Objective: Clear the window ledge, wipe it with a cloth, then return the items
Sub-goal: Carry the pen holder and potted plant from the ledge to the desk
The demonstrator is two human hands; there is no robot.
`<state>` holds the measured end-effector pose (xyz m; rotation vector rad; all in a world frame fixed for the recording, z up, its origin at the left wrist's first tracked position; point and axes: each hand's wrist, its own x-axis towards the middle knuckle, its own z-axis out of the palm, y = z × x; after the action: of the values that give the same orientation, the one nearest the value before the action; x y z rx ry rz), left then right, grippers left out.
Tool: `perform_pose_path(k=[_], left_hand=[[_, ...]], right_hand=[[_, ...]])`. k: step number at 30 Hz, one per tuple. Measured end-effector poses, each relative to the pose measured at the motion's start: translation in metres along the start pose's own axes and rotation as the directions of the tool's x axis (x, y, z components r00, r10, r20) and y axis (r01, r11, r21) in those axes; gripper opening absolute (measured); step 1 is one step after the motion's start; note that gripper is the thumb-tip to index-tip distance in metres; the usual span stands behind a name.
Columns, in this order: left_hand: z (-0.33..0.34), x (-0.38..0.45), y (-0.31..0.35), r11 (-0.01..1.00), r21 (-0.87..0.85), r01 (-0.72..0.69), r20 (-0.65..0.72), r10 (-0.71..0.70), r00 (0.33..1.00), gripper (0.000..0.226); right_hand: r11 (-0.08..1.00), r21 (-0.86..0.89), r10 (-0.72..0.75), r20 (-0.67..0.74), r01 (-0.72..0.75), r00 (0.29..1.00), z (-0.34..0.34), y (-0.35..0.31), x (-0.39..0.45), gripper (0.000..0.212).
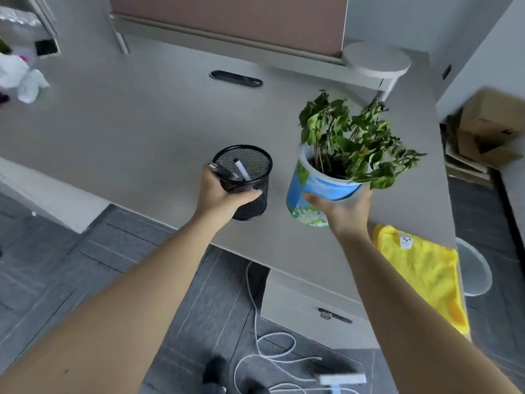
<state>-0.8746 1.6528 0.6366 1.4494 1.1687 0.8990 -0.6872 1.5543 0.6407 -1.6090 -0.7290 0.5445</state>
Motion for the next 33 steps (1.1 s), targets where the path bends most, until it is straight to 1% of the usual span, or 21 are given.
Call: perform_pose_path(k=[2, 4, 8, 12, 14, 17, 19, 20, 22, 24, 25, 26, 27, 29, 30, 31, 33], left_hand=[[0.003, 0.026, -0.011, 1.000, 0.018, -0.004, 0.050, 0.003, 0.999, 0.078], [0.003, 0.051, -0.021, 0.999, 0.037, 0.005, 0.099, -0.009, 0.995, 0.080], [0.001, 0.090, -0.039, 0.995, 0.094, 0.016, 0.173, -0.032, 0.984, 0.082], [0.002, 0.114, -0.051, 0.995, 0.092, 0.044, 0.216, -0.063, 0.974, 0.083], [0.005, 0.122, -0.055, 0.995, 0.085, 0.052, 0.225, -0.070, 0.972, 0.084], [0.009, 0.126, -0.055, 0.997, 0.059, 0.042, 0.235, -0.055, 0.970, 0.084], [0.012, 0.128, -0.056, 0.998, 0.049, 0.029, 0.254, -0.041, 0.966, 0.081], [0.013, 0.129, -0.056, 0.999, 0.045, 0.026, 0.268, -0.037, 0.963, 0.078], [0.014, 0.127, -0.055, 0.999, 0.046, 0.025, 0.292, -0.037, 0.956, 0.073], [0.014, 0.123, -0.056, 0.998, 0.043, 0.040, 0.291, -0.051, 0.955, 0.076], [0.013, 0.120, -0.057, 0.998, 0.039, 0.058, 0.281, -0.067, 0.957, 0.077], [0.013, 0.116, -0.058, 0.996, 0.041, 0.084, 0.265, -0.092, 0.960, 0.075], [0.014, 0.109, -0.058, 0.992, 0.054, 0.112, 0.242, -0.122, 0.963, 0.068], [0.016, 0.092, -0.054, 0.981, 0.091, 0.172, 0.176, -0.185, 0.967, 0.050], [0.019, 0.080, -0.051, 0.975, 0.115, 0.188, 0.138, -0.203, 0.969, 0.045], [0.023, 0.067, -0.047, 0.969, 0.153, 0.195, 0.111, -0.213, 0.971, 0.043], [0.035, 0.043, -0.040, 0.944, 0.253, 0.212, 0.068, -0.236, 0.969, 0.050]], right_hand=[[0.999, -0.027, 0.040, -0.029, -0.040, 0.999, 0.014, 0.015, 0.015, 0.089], [0.997, -0.048, 0.057, -0.069, -0.061, 0.996, 0.029, 0.025, 0.026, 0.096], [0.989, -0.094, 0.103, -0.150, -0.118, 0.983, 0.051, 0.040, 0.043, 0.092], [0.984, -0.113, 0.116, -0.177, -0.137, 0.977, 0.065, 0.049, 0.055, 0.094], [0.983, -0.125, 0.110, -0.183, -0.134, 0.977, 0.070, 0.052, 0.057, 0.089], [0.982, -0.134, 0.108, -0.178, -0.133, 0.978, 0.074, 0.054, 0.059, 0.069], [0.984, -0.119, 0.113, -0.170, -0.134, 0.979, 0.075, 0.054, 0.061, 0.066], [0.985, -0.106, 0.120, -0.163, -0.138, 0.979, 0.075, 0.054, 0.062, 0.070], [0.979, -0.104, 0.158, -0.141, -0.173, 0.977, 0.077, 0.052, 0.061, 0.086], [0.969, -0.134, 0.193, -0.126, -0.209, 0.973, 0.078, 0.050, 0.057, 0.103], [0.964, -0.152, 0.203, -0.120, -0.220, 0.972, 0.077, 0.050, 0.055, 0.107], [0.959, -0.168, 0.208, -0.119, -0.227, 0.971, 0.075, 0.049, 0.052, 0.105], [0.957, -0.178, 0.211, -0.120, -0.230, 0.970, 0.072, 0.046, 0.048, 0.099], [0.951, -0.185, 0.228, -0.122, -0.247, 0.966, 0.063, 0.045, 0.043, 0.083], [0.946, -0.188, 0.242, -0.127, -0.263, 0.962, 0.055, 0.043, 0.038, 0.075], [0.943, -0.193, 0.248, -0.129, -0.270, 0.960, 0.045, 0.041, 0.033, 0.068], [0.938, -0.219, 0.243, -0.134, -0.268, 0.961, 0.022, 0.034, 0.023, 0.052]])
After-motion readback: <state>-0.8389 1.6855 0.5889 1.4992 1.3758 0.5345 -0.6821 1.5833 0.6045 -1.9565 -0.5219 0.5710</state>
